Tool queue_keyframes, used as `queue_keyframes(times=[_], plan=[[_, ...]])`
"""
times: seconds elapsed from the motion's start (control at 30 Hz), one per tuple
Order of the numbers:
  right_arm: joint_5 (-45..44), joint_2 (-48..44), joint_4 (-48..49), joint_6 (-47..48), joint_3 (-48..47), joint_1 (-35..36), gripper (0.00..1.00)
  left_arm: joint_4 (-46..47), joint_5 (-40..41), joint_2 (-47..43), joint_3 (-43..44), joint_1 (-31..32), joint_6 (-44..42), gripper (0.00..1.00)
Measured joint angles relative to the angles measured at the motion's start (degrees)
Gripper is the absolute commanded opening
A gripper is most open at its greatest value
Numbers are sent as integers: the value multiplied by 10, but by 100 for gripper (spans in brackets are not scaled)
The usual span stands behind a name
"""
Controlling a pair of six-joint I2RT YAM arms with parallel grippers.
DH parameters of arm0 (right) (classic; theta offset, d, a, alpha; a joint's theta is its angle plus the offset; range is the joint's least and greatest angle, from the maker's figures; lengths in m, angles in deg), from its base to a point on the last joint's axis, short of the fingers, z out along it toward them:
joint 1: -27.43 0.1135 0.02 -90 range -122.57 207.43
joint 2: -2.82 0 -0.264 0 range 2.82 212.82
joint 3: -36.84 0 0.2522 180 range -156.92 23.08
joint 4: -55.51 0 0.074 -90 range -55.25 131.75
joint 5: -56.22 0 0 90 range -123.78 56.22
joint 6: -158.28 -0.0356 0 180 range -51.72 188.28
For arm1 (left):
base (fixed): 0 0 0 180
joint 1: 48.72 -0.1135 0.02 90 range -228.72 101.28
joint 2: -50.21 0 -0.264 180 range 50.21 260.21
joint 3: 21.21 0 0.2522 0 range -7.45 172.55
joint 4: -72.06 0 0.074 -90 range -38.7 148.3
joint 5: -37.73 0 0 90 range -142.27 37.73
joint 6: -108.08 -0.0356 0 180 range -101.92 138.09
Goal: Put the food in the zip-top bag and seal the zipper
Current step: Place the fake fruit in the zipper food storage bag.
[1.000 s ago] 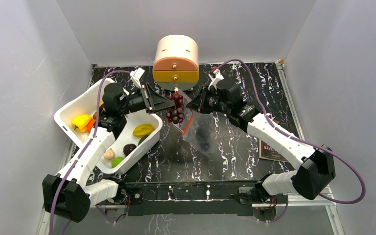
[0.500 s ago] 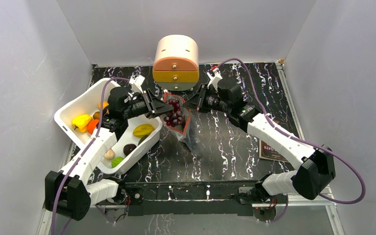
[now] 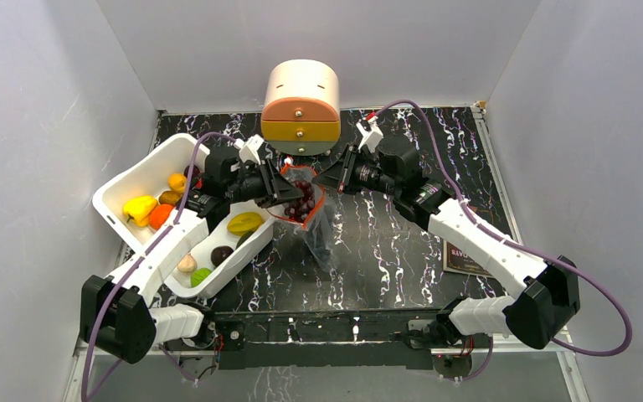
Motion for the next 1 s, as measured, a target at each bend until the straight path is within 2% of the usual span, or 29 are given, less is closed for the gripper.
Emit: queue_keyframes(times=[0.17,0.23,0.37,0.53,0.57,0.6,0.83,1.0], plan=[[0,-5,2,-3,9,0,0,-33,23,0,9,9,-10,9],[0,-8,2,-4,14,0,0,-49,38,-1,12,9,-15,14],[1,-11,6,-11,19,0,0,-95,63,1,33,10,-29,33],[-1,-11,10,-17,19,0,0,-126,62,19,81,10,-50,53],[-3,-11,10,-17,19,0,0,-129,63,20,86,10,-54,63],[-7,-12,9,-17,19,0,0,-132,63,18,93,10,-60,69],[-34,-29,-13,-4,37,0,0,-129,78,-39,100,10,-100,70],[-68,-33,-41,15,37,0,0,-176,131,-61,136,10,-148,69]])
